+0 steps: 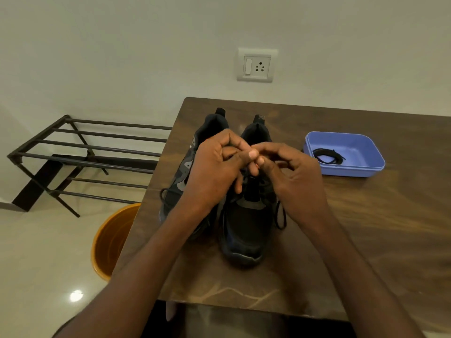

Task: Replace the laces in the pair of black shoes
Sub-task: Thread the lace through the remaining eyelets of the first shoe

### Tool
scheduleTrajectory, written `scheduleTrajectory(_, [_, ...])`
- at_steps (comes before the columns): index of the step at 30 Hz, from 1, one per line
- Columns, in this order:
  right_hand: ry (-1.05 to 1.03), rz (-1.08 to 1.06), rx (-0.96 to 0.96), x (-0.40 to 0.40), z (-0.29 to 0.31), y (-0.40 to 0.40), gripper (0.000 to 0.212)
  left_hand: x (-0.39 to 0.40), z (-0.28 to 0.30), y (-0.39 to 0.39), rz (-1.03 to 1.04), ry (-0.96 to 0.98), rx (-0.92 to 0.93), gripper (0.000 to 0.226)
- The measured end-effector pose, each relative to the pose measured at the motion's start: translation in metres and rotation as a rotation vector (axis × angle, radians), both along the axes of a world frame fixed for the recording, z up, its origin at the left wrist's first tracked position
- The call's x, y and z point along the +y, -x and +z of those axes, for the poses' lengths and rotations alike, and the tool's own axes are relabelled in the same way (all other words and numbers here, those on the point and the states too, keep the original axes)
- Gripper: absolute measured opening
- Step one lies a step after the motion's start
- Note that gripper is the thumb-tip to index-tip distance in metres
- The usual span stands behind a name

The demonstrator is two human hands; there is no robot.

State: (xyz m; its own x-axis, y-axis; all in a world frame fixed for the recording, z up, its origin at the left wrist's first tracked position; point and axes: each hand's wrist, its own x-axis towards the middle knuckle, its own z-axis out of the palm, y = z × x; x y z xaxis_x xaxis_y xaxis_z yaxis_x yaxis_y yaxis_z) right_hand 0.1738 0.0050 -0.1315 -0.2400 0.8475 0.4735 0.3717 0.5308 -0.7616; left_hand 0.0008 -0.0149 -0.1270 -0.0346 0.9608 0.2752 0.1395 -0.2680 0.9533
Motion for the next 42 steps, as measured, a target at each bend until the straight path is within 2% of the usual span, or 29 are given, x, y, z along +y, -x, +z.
scheduleTrajectory(3, [0.134, -0.043, 0.131, 0.004, 0.013, 0.007, 0.015, 0.005, 0.010, -0.002, 0.094, -0.064, 0.013, 0.016])
scheduleTrajectory(5, [0.223, -0.076, 0.189, 0.012, 0.022, 0.013, 0.018, 0.014, 0.010, 0.000, 0.169, -0.109, 0.080, 0.008])
scheduleTrajectory(6, [0.255, -0.111, 0.201, 0.016, 0.026, 0.016, 0.023, 0.019, 0.010, 0.002, 0.204, -0.129, 0.151, 0.008])
scheduleTrajectory(8, [0.318, -0.177, 0.192, 0.020, 0.030, 0.018, 0.030, 0.026, 0.005, 0.008, 0.216, -0.144, 0.345, 0.026])
scheduleTrajectory(11, [0.385, -0.166, 0.155, 0.017, 0.022, 0.018, 0.026, 0.025, -0.013, 0.015, 0.132, -0.127, 0.663, 0.051])
scheduleTrajectory(14, [0.296, -0.147, -0.030, 0.016, 0.009, 0.016, 0.018, 0.022, -0.023, 0.019, 0.021, -0.125, 0.832, 0.059])
scheduleTrajectory(17, [0.098, -0.152, -0.209, 0.019, 0.007, 0.012, 0.016, 0.024, -0.012, 0.022, 0.002, -0.094, 0.827, 0.053])
scheduleTrajectory(21, [0.024, -0.135, -0.383, 0.020, 0.001, 0.010, 0.020, 0.028, -0.009, 0.027, -0.067, -0.119, 0.855, 0.049])
scheduleTrajectory(23, [0.040, -0.176, -0.354, 0.018, -0.003, 0.009, 0.019, 0.028, -0.012, 0.029, -0.072, -0.141, 0.856, 0.050])
scheduleTrajectory(25, [0.115, -0.224, -0.183, 0.016, -0.001, 0.008, 0.015, 0.030, -0.014, 0.030, -0.041, -0.172, 0.840, 0.046])
scheduleTrajectory(27, [0.157, -0.224, 0.001, 0.015, 0.002, 0.008, 0.019, 0.030, -0.014, 0.029, -0.017, -0.185, 0.827, 0.041])
scheduleTrajectory(29, [0.160, -0.181, 0.069, 0.013, 0.005, 0.010, 0.025, 0.031, -0.016, 0.028, 0.002, -0.202, 0.806, 0.036])
scheduleTrajectory(31, [0.133, -0.163, 0.041, 0.013, 0.003, 0.011, 0.023, 0.032, -0.018, 0.029, 0.027, -0.218, 0.791, 0.033])
scheduleTrajectory(34, [0.072, -0.195, -0.104, 0.016, -0.006, 0.013, 0.027, 0.033, -0.020, 0.031, 0.050, -0.223, 0.765, 0.030])
scheduleTrajectory(38, [-0.126, -0.222, -0.245, 0.019, -0.014, 0.015, 0.020, 0.032, -0.021, 0.032, 0.077, -0.247, 0.741, 0.029])
scheduleTrajectory(42, [-0.085, -0.256, -0.334, 0.023, -0.018, 0.012, 0.015, 0.033, -0.022, 0.032, 0.079, -0.247, 0.687, 0.026])
